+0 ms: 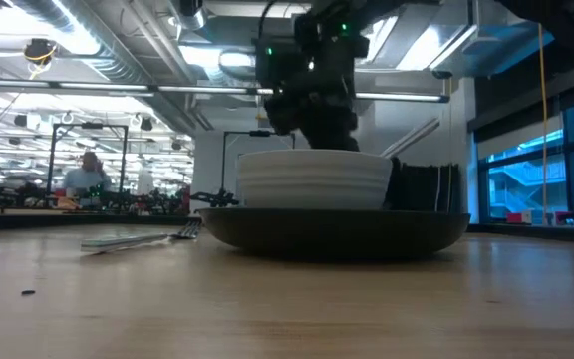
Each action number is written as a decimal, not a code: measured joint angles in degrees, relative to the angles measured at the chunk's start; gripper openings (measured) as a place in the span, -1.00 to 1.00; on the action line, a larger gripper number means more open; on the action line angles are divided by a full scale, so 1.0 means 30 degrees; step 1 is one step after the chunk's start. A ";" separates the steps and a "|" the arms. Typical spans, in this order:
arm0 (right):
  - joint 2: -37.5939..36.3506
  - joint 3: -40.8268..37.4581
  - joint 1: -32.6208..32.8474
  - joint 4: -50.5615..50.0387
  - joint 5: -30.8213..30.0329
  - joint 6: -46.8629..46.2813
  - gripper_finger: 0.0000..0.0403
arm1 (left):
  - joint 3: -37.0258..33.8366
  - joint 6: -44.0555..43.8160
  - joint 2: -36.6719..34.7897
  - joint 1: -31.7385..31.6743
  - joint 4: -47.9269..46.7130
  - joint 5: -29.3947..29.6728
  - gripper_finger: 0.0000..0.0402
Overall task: Set table place
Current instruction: Adjust the white bowl
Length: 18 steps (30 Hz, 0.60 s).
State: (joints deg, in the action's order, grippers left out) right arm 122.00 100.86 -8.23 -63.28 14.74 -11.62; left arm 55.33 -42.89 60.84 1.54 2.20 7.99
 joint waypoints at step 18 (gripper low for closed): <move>-0.0092 0.5276 0.0527 -0.3697 -0.0397 0.0393 -0.78 | 0.0000 0.0000 0.0000 0.0000 -0.0008 -0.0066 -0.78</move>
State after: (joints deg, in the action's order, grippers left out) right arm 121.72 116.69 -6.65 -74.37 13.55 -10.44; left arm 55.33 -42.89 60.84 1.54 2.17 7.79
